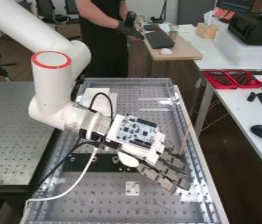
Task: Grab the drill bit and place it in the clear container
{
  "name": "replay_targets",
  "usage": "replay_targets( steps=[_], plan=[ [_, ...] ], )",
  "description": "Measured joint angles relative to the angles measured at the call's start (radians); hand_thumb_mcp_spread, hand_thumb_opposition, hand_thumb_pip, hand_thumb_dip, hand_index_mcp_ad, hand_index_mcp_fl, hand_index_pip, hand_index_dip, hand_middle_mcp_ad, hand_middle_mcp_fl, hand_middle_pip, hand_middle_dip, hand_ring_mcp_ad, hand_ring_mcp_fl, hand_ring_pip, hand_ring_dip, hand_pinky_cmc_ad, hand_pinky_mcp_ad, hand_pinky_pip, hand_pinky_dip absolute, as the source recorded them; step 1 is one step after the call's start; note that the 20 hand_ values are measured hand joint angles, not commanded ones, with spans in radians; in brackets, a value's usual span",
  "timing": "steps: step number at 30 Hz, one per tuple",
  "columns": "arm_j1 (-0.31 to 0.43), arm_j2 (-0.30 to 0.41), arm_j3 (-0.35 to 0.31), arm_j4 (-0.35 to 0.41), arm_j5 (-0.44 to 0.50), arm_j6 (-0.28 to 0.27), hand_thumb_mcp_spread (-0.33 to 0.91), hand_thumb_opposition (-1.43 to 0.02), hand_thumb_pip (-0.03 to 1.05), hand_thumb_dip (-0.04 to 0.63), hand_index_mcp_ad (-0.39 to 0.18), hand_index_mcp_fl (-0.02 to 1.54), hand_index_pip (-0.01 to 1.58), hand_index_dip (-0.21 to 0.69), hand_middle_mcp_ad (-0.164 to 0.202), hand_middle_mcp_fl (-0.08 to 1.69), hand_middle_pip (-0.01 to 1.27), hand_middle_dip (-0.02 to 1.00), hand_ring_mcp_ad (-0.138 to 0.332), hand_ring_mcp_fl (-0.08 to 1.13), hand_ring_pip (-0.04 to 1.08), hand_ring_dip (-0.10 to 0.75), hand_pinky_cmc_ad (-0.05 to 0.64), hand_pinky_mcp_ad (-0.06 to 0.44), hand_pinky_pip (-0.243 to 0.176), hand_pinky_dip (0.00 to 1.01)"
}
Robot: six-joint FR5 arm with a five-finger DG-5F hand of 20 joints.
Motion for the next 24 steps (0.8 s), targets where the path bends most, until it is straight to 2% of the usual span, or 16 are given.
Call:
replay_targets(
  steps=[6, 13, 16, 24],
  plan=[
    [0.001, 0.006, -0.010, 0.029, 0.001, -0.019, 0.47, -0.84, 0.69, 0.269, -0.012, 0.04, 1.56, 0.398, 0.108, 0.19, 0.13, 0.19, 0.232, 0.01, 0.09, -0.014, 0.255, 0.185, -0.091, 0.19],
    [0.000, 0.004, -0.006, 0.026, -0.001, -0.045, 0.49, -0.84, 0.66, 0.269, -0.012, 0.10, 1.56, 0.398, 0.098, 0.23, 0.13, 0.20, 0.229, 0.03, 0.09, -0.012, 0.253, 0.182, -0.089, 0.19],
    [0.000, 0.002, -0.005, 0.025, -0.007, -0.050, 0.49, -0.84, 0.65, 0.269, -0.024, 0.11, 1.56, 0.398, 0.101, 0.25, 0.13, 0.20, 0.229, 0.03, 0.09, -0.010, 0.253, 0.183, -0.075, 0.19],
    [-0.002, 0.001, -0.004, 0.032, -0.013, -0.055, 0.51, -0.83, 0.65, 0.269, -0.024, 0.11, 1.56, 0.398, 0.101, 0.25, 0.13, 0.20, 0.229, 0.03, 0.09, -0.010, 0.257, 0.183, -0.075, 0.19]
  ],
)
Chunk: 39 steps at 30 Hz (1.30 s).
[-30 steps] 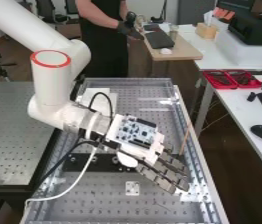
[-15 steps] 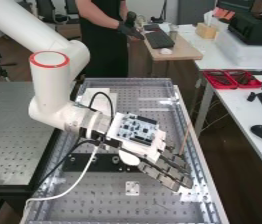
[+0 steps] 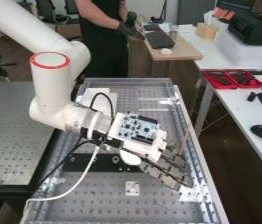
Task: Grab the drill bit and place it in the clear container
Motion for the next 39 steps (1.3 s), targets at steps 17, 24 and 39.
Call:
replay_targets(
  steps=[17, 24, 39],
  plan=[
    [-0.006, -0.008, 0.019, -0.017, -0.029, -0.027, 0.53, -0.85, 0.63, 0.269, -0.038, 0.17, 1.51, 0.333, 0.099, 0.26, 0.13, 0.20, 0.229, 0.04, 0.09, -0.005, 0.258, 0.185, -0.077, 0.19],
    [-0.009, -0.009, 0.023, -0.018, -0.035, -0.033, 0.52, -0.85, 0.62, 0.269, -0.038, 0.19, 1.48, 0.325, 0.082, 0.26, 0.13, 0.21, 0.234, 0.05, 0.09, -0.003, 0.264, 0.183, -0.075, 0.19],
    [-0.012, -0.017, 0.034, -0.028, -0.048, -0.048, 0.53, -0.86, 0.62, 0.269, -0.054, 0.22, 1.46, 0.323, 0.082, 0.27, 0.13, 0.21, 0.229, 0.06, 0.09, -0.003, 0.283, 0.185, -0.075, 0.19]
  ],
)
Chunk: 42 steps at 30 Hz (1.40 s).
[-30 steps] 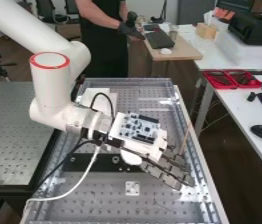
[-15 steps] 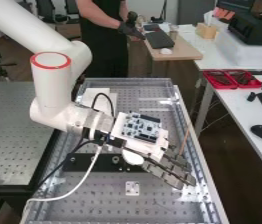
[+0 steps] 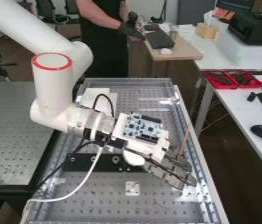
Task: Grab the drill bit and place it in the clear container
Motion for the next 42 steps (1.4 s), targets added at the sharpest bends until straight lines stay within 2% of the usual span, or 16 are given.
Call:
replay_targets(
  steps=[8, 11, 14, 21, 32, 42],
  plan=[
    [-0.004, -0.004, 0.007, -0.005, -0.004, -0.004, 0.53, -0.86, 0.62, 0.269, -0.054, 0.22, 1.46, 0.314, 0.082, 0.27, 0.13, 0.21, 0.229, 0.06, 0.08, -0.003, 0.283, 0.183, -0.075, 0.19],
    [-0.005, -0.005, 0.009, -0.006, -0.005, -0.004, 0.52, -0.86, 0.62, 0.269, -0.054, 0.28, 1.47, 0.314, 0.082, 0.27, 0.13, 0.21, 0.229, 0.06, 0.09, -0.003, 0.283, 0.183, -0.075, 0.19],
    [-0.005, -0.007, 0.010, -0.004, -0.006, -0.005, 0.57, -0.90, 0.62, 0.269, -0.082, 0.30, 1.54, 0.298, 0.080, 0.28, 0.13, 0.21, 0.230, 0.06, 0.09, -0.003, 0.278, 0.183, -0.075, 0.19],
    [-0.006, -0.007, 0.007, 0.010, -0.006, 0.003, 0.58, -0.91, 0.59, 0.265, -0.084, 0.37, 1.52, 0.297, 0.084, 0.29, 0.13, 0.21, 0.227, 0.08, 0.08, -0.003, 0.293, 0.183, -0.075, 0.19],
    [-0.007, -0.009, 0.003, 0.032, -0.005, 0.027, 0.62, -0.91, 0.56, 0.269, -0.084, 0.43, 1.47, 0.297, 0.084, 0.31, 0.13, 0.21, 0.227, 0.08, 0.09, 0.010, 0.297, 0.187, -0.075, 0.19],
    [-0.012, 0.015, -0.005, 0.062, 0.004, 0.081, 0.69, -0.90, 0.51, 0.265, -0.101, 0.50, 1.39, 0.281, 0.084, 0.36, 0.13, 0.22, 0.222, 0.10, 0.10, 0.021, 0.309, 0.188, -0.075, 0.19]
  ],
)
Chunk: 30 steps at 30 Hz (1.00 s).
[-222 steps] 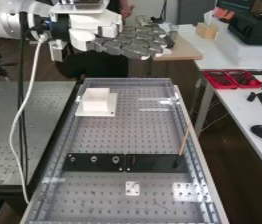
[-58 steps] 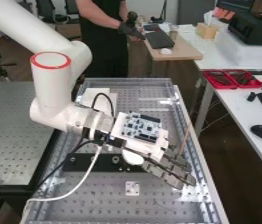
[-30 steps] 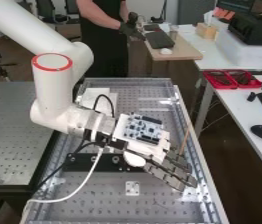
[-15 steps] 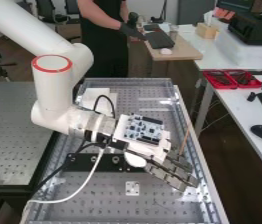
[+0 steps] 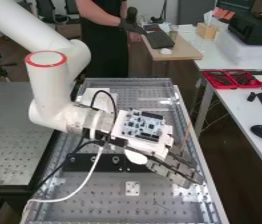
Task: Grab the drill bit and place it in the clear container
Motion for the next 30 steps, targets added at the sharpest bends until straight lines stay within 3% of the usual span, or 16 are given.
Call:
replay_targets(
  steps=[17, 30],
  plan=[
    [0.006, 0.114, -0.061, 0.063, 0.009, 0.012, 0.70, -0.91, 0.51, 0.265, -0.101, 0.53, 1.35, 0.281, 0.084, 0.36, 0.13, 0.22, 0.215, 0.11, 0.09, 0.024, 0.309, 0.188, -0.059, 0.19],
    [0.080, 0.236, -0.124, 0.148, -0.052, 0.001, 0.70, -0.92, 0.51, 0.265, -0.113, 0.56, 1.32, 0.281, 0.079, 0.38, 0.13, 0.22, 0.215, 0.11, 0.09, 0.024, 0.316, 0.188, -0.061, 0.19]
  ],
)
